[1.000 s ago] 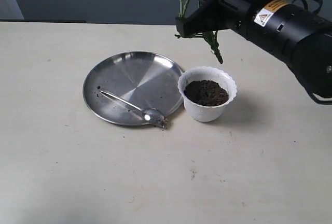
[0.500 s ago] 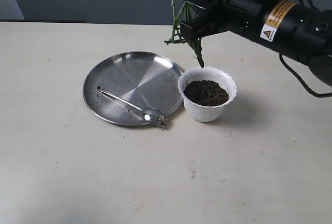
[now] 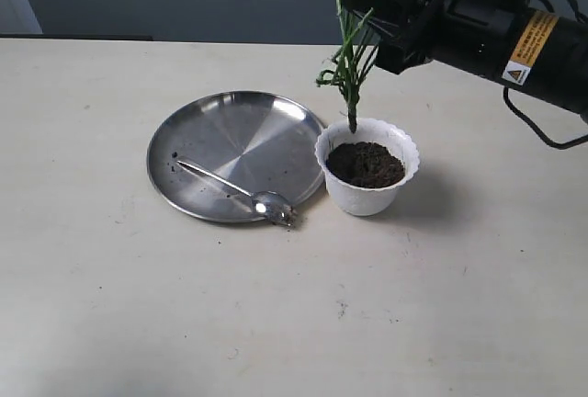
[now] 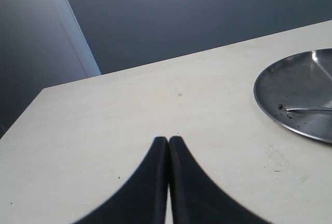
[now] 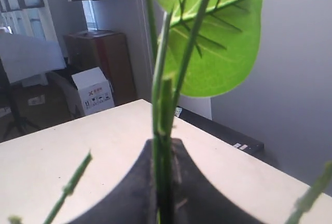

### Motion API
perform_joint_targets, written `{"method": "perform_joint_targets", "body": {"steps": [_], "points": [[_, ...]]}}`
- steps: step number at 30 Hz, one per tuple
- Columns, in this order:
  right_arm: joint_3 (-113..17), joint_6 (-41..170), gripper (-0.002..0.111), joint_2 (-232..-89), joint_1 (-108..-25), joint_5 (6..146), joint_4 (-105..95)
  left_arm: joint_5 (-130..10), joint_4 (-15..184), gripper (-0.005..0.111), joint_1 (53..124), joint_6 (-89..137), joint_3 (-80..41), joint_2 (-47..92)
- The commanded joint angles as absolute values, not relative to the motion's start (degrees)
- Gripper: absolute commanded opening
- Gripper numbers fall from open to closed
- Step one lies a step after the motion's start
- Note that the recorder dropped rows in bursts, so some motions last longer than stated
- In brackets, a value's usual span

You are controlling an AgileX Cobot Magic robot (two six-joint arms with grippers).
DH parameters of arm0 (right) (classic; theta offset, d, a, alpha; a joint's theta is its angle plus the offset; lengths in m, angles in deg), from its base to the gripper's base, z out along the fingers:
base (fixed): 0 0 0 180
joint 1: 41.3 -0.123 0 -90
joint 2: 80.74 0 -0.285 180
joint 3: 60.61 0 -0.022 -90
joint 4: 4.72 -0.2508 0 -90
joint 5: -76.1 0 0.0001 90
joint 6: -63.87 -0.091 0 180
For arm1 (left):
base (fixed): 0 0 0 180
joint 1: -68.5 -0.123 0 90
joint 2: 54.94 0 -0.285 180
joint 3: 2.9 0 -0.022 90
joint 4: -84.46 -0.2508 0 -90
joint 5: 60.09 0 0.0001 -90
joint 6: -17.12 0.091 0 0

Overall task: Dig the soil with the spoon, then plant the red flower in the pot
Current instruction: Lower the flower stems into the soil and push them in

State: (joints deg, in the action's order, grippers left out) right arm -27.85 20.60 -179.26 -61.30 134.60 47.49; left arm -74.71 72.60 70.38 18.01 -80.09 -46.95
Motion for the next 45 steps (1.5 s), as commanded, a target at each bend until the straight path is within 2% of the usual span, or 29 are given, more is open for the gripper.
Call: {"method": "perform_joint_targets", "body": {"steps": [1, 9, 20, 32, 37, 45], "points": [[-26.84, 20.81, -0.001, -183.09, -58.27, 139.11, 47.76, -74.05, 72.79, 0.0, 70.35, 17.74, -80.11, -47.16], [-25.38, 23.59, -0.001, -191.99, -55.07, 141.86, 50.9, -74.05, 72.79, 0.0, 70.35, 17.74, -80.11, -47.16], [-25.38, 24.39, -0.001, -201.31, -54.61, 137.3, 56.72, -74.05, 72.79, 0.0, 70.35, 17.74, -80.11, -47.16], [-25.38, 21.78, -0.001, -198.72, -53.98, 131.84, 63.08, -74.05, 72.79, 0.0, 70.35, 17.74, -80.11, -47.16], [-23.3, 20.27, -0.001, -197.11, -53.38, 123.2, 63.7, -74.05, 72.79, 0.0, 70.35, 17.74, -80.11, -47.16], [-23.06, 16.62, -0.001, -197.11, -53.38, 122.11, 64.48, -74.05, 72.79, 0.0, 70.35, 17.74, -80.11, -47.16]]}}
